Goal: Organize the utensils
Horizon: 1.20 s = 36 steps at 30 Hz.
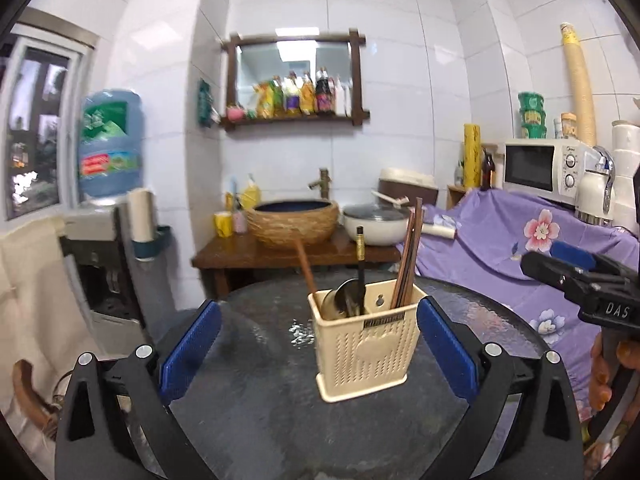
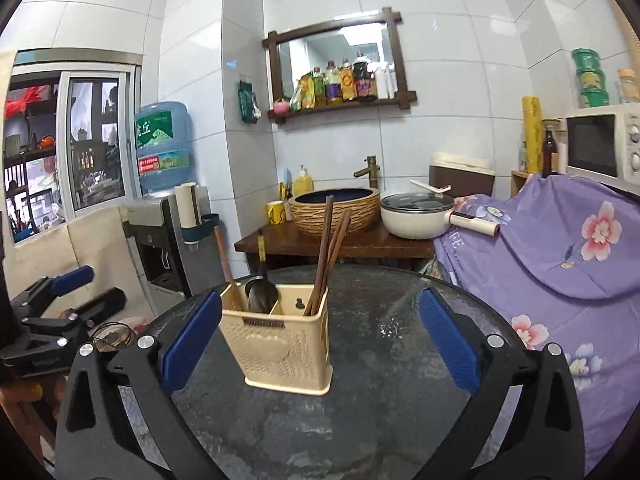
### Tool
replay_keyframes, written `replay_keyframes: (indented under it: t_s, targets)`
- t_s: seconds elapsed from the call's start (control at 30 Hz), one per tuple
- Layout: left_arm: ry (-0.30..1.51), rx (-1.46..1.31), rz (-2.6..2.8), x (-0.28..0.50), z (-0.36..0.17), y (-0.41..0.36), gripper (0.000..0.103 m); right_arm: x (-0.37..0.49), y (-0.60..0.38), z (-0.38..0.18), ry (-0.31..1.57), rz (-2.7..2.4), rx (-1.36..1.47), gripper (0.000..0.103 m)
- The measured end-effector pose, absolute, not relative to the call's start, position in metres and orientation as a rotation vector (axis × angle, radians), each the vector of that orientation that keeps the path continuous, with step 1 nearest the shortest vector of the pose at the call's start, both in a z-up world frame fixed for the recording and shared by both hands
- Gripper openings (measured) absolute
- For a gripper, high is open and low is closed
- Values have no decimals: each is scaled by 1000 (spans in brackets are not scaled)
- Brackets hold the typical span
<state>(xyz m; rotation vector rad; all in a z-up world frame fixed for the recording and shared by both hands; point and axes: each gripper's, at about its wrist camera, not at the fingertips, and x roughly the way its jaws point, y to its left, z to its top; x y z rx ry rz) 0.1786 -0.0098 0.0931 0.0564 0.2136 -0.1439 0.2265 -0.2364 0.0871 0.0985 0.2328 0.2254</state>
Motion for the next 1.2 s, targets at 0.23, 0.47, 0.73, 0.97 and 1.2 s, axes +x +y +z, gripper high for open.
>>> replay_keyframes:
  t_s: [0.23, 0.47, 0.73, 0.97, 1.2]
  targets:
    - [143, 47, -103, 103, 52, -6, 96, 142, -224, 43, 156, 189, 77, 97]
    - [166, -56, -101, 58, 17, 9, 96, 79, -202, 11, 121, 192, 3, 97]
    - [171, -60, -83, 28, -3, 12, 96, 43, -199, -5, 106, 187, -4, 97]
    - [164, -60, -54, 18, -9, 19, 96, 27, -200, -21, 123, 170, 8, 97]
    - [154, -43, -62, 12, -10, 16, 96, 26, -204, -26, 140, 167, 25, 97]
